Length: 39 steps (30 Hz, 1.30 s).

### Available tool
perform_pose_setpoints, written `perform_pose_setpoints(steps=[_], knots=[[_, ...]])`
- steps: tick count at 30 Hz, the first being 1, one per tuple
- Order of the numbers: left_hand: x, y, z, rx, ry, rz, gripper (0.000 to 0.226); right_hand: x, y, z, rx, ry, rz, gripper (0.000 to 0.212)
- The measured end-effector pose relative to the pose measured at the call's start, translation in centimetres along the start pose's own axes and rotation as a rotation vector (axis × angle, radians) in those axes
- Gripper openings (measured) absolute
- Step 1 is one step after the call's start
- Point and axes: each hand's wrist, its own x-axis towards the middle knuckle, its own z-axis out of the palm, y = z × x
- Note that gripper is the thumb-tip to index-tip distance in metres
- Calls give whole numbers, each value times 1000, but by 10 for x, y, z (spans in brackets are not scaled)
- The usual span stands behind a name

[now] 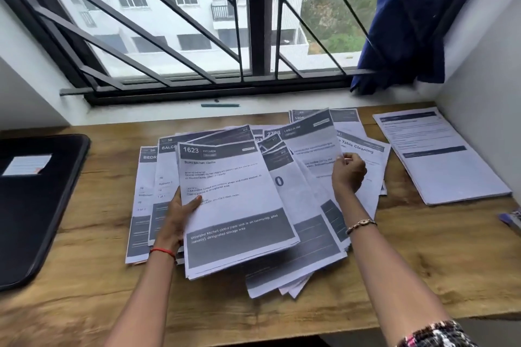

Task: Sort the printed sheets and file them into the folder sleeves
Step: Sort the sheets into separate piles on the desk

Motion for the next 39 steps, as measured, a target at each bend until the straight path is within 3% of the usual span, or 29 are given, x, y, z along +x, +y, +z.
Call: perform_pose_setpoints(steps=[10, 19, 23, 26, 28, 31, 36, 39], knots=[[-7, 1, 17, 26, -28, 11, 42, 11, -16, -23, 276, 243, -115, 19], [-2, -2, 25, 136, -61, -7, 47, 23, -74, -49, 683, 468, -436, 4], [-3, 1, 25, 130, -67, -16, 48, 26, -100, -53, 798, 513, -389, 4], [-3, 2, 23, 82, -55, -41, 44, 30, -103, -47, 768, 388, -227, 5], [-3, 2, 23, 42, -61, -64, 40, 25, -92, -34, 626, 225, -149, 6], [-4, 3, 25, 36, -31, -65, 36, 5, -57, -5, 353, 5, -128, 19], [-5, 1, 20, 0, -102, -161, 70, -54, -7, 31, 48, -205, -162, 19], [-7, 4, 24, -38, -147, -201, 63, -76, 10, 48, -83, -278, -181, 19]])
